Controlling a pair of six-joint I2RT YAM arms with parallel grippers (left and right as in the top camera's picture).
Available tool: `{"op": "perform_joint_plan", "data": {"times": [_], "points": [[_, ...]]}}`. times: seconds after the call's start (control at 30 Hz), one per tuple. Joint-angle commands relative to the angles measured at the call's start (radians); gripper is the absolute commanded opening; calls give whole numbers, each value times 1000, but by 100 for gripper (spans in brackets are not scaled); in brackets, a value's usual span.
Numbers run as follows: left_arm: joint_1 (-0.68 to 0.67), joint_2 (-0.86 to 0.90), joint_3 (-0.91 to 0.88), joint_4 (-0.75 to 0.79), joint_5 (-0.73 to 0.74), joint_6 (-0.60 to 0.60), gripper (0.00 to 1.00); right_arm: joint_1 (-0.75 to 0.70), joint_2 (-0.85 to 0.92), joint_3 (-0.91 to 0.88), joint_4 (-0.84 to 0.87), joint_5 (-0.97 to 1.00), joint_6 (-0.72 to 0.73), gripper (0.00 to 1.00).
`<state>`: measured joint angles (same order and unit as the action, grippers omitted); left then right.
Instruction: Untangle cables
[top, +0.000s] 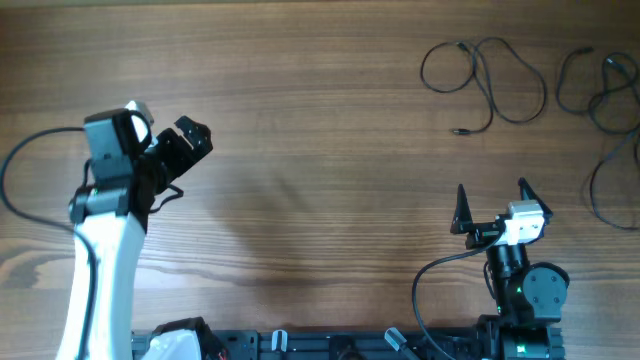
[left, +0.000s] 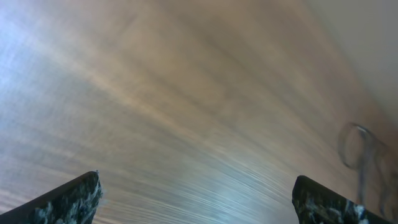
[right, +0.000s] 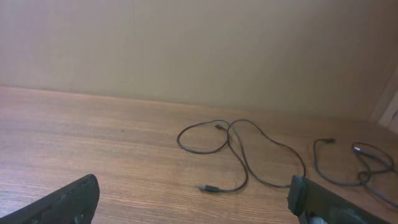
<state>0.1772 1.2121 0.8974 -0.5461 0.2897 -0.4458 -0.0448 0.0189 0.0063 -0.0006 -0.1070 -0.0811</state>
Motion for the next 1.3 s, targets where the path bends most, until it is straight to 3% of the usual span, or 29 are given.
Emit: {"op": "perform_joint_plan", "data": {"times": [0.0,0.07,0.13,0.3,0.43,0.5,0.63,0.77,1.07,1.27], "points": [[4,-232,-1,-42,132,216,100,-5,-16,-1,3,3,-14,100],[4,-391,-1,-91,200,285,100,-5,-15,-1,3,3,-14,100],[4,-541,-1,-135,200,280,100,-5,-15,-1,3,3,-14,100],[4,-791,-1,-185,200,129,100,-5,-15,-1,3,3,-14,100],[4,-854,-1,-186,196,134,100,-5,-15,-1,3,3,-14,100],[4,-854,-1,-233,99,180,100,-5,-15,-1,3,3,-14,100],[2,-855,-1,-334,95,179,100,-5,-15,-1,3,3,-14,100],[-12,-879,-1,-336,96,170,100,-5,-15,-1,3,3,-14,100],[-110,-1189,-1,-422,57,181,100,-5,-15,-1,3,3,-14,100],[-126,-1207,-13,-465,87,180,100,-5,-15,-1,3,3,-14,100]]}}
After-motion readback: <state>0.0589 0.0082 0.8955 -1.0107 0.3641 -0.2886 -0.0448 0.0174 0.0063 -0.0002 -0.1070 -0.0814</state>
